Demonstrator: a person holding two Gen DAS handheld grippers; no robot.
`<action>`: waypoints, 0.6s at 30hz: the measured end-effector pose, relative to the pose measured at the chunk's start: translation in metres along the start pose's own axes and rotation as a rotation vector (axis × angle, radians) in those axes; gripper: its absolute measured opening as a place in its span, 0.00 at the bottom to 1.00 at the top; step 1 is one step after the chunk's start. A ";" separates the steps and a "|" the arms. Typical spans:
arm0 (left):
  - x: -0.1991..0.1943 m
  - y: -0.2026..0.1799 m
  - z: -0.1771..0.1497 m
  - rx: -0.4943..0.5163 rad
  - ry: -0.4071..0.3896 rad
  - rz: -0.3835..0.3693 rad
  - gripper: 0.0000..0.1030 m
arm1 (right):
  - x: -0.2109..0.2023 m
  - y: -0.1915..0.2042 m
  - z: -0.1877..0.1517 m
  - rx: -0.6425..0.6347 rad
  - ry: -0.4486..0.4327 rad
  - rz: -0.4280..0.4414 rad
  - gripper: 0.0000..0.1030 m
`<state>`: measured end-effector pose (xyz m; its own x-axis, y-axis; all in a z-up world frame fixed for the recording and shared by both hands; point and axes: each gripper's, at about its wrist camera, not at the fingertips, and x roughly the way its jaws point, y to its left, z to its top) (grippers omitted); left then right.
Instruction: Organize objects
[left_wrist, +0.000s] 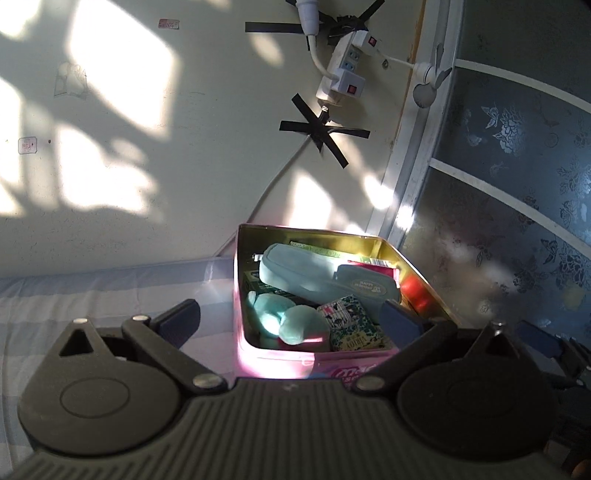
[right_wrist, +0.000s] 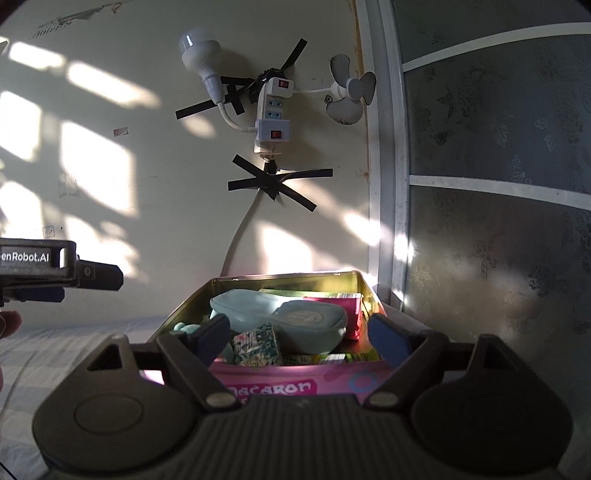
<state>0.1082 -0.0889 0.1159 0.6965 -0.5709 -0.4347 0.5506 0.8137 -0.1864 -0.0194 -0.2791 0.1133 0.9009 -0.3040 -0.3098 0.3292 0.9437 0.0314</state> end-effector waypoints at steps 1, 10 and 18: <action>-0.001 0.003 0.000 -0.007 -0.014 0.031 1.00 | 0.003 0.003 -0.001 -0.004 0.006 0.006 0.82; -0.005 0.002 0.002 0.069 -0.075 0.170 1.00 | 0.005 0.017 -0.007 -0.043 0.017 0.059 0.87; 0.000 -0.005 -0.002 0.117 -0.042 0.177 1.00 | 0.005 0.008 -0.008 -0.016 0.035 0.041 0.88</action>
<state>0.1045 -0.0924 0.1154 0.8045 -0.4261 -0.4138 0.4658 0.8849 -0.0055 -0.0147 -0.2722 0.1045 0.9029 -0.2606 -0.3418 0.2875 0.9573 0.0295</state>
